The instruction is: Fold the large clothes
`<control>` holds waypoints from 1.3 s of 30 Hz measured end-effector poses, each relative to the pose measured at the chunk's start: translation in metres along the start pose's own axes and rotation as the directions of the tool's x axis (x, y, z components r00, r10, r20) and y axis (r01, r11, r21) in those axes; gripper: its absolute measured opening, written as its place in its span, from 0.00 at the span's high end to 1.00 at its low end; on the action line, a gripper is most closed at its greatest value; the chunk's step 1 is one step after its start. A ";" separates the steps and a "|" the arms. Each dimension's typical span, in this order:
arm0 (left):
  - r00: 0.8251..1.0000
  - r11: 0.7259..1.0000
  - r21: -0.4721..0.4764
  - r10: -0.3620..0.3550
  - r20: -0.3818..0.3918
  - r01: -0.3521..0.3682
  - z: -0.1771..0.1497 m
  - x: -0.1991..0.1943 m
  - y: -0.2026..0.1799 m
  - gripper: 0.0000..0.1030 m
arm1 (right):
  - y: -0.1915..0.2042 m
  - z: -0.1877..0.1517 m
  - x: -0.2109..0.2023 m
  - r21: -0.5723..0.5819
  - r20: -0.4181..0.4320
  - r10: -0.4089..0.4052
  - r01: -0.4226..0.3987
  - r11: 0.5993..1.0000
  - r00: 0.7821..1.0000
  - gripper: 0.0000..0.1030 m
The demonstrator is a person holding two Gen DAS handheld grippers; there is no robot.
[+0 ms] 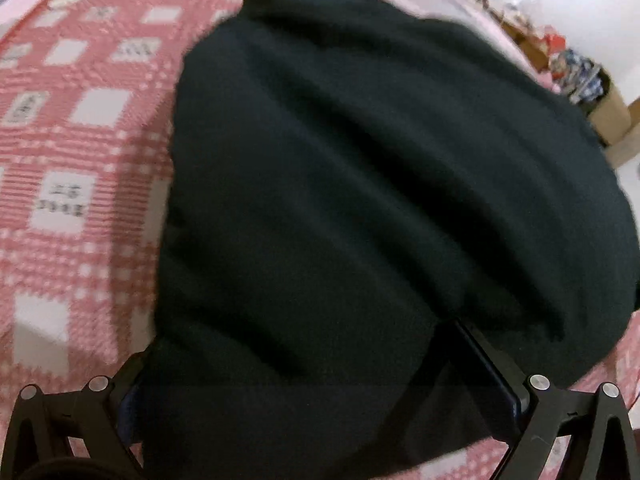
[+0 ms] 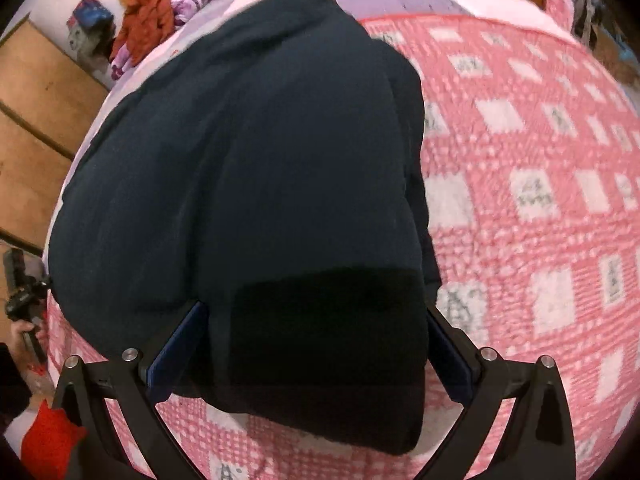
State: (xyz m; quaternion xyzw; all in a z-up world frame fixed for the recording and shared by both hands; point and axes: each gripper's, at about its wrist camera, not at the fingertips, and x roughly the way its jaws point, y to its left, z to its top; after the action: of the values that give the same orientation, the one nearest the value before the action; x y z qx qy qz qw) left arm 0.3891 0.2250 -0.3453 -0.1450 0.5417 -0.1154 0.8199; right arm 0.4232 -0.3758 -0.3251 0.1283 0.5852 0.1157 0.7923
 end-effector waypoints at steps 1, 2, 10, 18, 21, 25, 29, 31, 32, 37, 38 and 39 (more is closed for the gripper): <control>1.000 1.000 -0.026 -0.013 -0.017 0.013 0.004 0.008 0.004 0.00 | 0.000 0.001 0.004 0.012 -0.010 0.001 -0.001 1.000 1.000 0.00; 0.999 0.998 -0.054 -0.022 -0.025 0.021 0.007 0.013 0.007 0.00 | 0.002 0.002 0.006 0.015 -0.017 -0.006 0.006 1.000 1.000 0.00; 0.993 0.990 0.091 0.111 -0.029 -0.108 0.008 0.012 -0.042 0.43 | 0.027 0.001 0.009 -0.016 -0.013 -0.049 0.049 0.999 0.999 0.40; 0.987 0.982 0.117 0.143 0.067 -0.150 0.004 -0.057 -0.057 0.94 | 0.071 -0.010 -0.053 -0.097 0.130 -0.092 0.105 0.990 0.987 0.76; 0.986 0.979 0.137 0.143 0.085 -0.154 0.005 -0.087 -0.064 0.94 | 0.085 -0.015 -0.075 -0.123 0.155 -0.081 0.100 0.987 0.985 0.77; 0.987 0.975 0.159 0.141 0.080 -0.153 -0.013 -0.134 -0.060 0.94 | 0.096 -0.036 -0.114 -0.124 0.159 -0.023 0.043 0.991 0.987 0.77; 0.988 0.976 0.150 0.156 0.020 -0.157 -0.068 -0.178 -0.047 0.94 | 0.118 -0.095 -0.151 -0.120 0.115 0.015 -0.001 0.993 0.993 0.77; 0.987 0.981 0.123 0.156 -0.024 -0.152 -0.098 -0.188 -0.037 0.94 | 0.123 -0.127 -0.159 -0.097 0.076 0.018 -0.010 0.995 0.997 0.77; 0.985 0.982 0.112 0.160 -0.058 -0.153 -0.118 -0.188 -0.031 0.93 | 0.123 -0.145 -0.159 -0.081 0.046 0.012 -0.009 0.997 0.999 0.77; 0.975 0.983 0.075 0.178 -0.133 -0.169 -0.179 -0.150 -0.002 0.88 | 0.117 -0.209 -0.123 -0.048 -0.086 -0.068 0.064 0.997 0.994 0.77; 0.977 0.985 0.055 0.168 -0.134 -0.162 -0.181 -0.141 0.004 0.88 | 0.111 -0.213 -0.114 -0.018 -0.099 -0.071 0.070 0.997 0.993 0.77; 0.979 0.987 0.039 0.158 -0.132 -0.154 -0.181 -0.136 0.008 0.88 | 0.108 -0.214 -0.110 -0.006 -0.101 -0.074 0.074 0.997 0.992 0.77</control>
State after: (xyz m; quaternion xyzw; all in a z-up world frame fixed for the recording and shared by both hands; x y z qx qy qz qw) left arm 0.1697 0.2589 -0.2992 -0.0820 0.6038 -0.0679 0.7900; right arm 0.1832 -0.2966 -0.2501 0.0997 0.6287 0.0933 0.7656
